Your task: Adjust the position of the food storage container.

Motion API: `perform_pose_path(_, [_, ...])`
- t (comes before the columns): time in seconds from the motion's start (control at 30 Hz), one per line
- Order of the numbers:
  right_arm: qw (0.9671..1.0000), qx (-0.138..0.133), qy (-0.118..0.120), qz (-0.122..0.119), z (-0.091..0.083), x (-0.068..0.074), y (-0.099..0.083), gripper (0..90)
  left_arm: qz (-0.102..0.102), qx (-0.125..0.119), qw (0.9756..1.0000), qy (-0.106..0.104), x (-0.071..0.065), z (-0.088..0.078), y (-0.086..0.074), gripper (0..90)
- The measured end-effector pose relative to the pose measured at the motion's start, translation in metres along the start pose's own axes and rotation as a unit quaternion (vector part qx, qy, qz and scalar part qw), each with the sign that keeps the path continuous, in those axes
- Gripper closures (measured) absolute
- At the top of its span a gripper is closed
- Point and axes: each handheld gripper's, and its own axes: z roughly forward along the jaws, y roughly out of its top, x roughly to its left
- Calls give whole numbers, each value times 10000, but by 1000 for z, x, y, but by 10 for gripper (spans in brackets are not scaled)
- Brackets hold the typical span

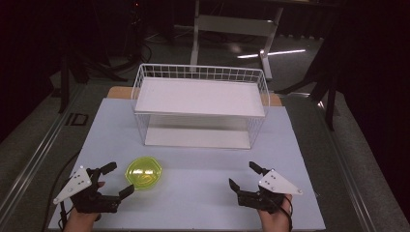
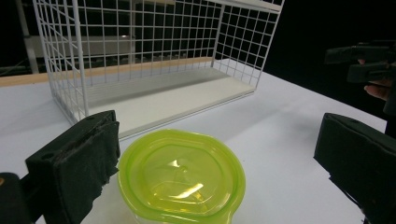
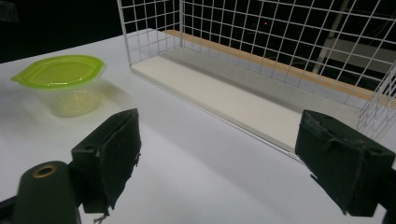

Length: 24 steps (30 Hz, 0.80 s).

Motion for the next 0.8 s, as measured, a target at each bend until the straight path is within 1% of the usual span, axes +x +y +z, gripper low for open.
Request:
perform_pose_path(0.1, [10000,-3,6,9,0,1,0,142,8,-18,10000,12,0,0,1,10])
perform_pose_path(0.13, [10000,-9,19,34,0,1,1,142,8,-18,10000,12,0,0,1,10])
perform_pose_path(0.17, [9999,-52,4,103,-1,0,1,142,-34,-20,10000,-18,-1,-1,2,10])
perform_pose_path(0.23, [9998,-133,-59,107,-2,0,1,143,48,-44,10000,10,-2,-2,3,10])
perform_pose_path(0.33, [9998,-145,-50,95,-3,0,2,142,69,-54,10000,38,-3,-2,3,10])
perform_pose_path(0.37, [9998,-177,-73,71,-5,1,3,142,65,-16,10000,-2,-4,-2,5,10])
perform_pose_path(0.4, [9998,-173,-71,64,-5,1,3,142,86,11,10000,3,-4,-2,6,11])
perform_pose_path(0.43, [9998,-177,-96,72,-5,1,3,143,199,145,9997,57,-7,-2,9,10])
perform_pose_path(0.47, [9998,-177,-96,72,-5,1,3,143,199,145,9997,57,-7,-2,9,11])
perform_pose_path(0.5, [9996,-232,-11,178,-6,0,3,143,237,250,9994,105,-9,-3,11,11])
perform_pose_path(0.53, [9995,-236,-18,201,-6,-1,2,143,314,304,9990,23,-11,-3,14,10])
perform_pose_path(0.57, [9995,-237,-40,218,-7,-1,2,143,314,304,9990,23,-11,-3,14,11])
perform_pose_path(0.6, [9995,-233,-40,220,-7,-1,3,143,292,350,9989,116,-12,-4,18,10])
perform_pose_path(0.7, [9994,-263,-50,211,-8,-1,3,143,319,417,9986,112,-11,-7,22,12])
perform_pose_path(0.73, [9994,-262,-40,219,-8,-1,3,143,413,586,9970,281,-10,-11,23,49])
perform_pose_path(0.77, [9993,-270,-32,240,-8,-2,3,143,413,586,9970,281,-10,-11,23,86])
perform_pose_path(0.8, [9992,-280,12,280,-8,-2,3,143,466,715,9955,409,-7,-16,22,160])
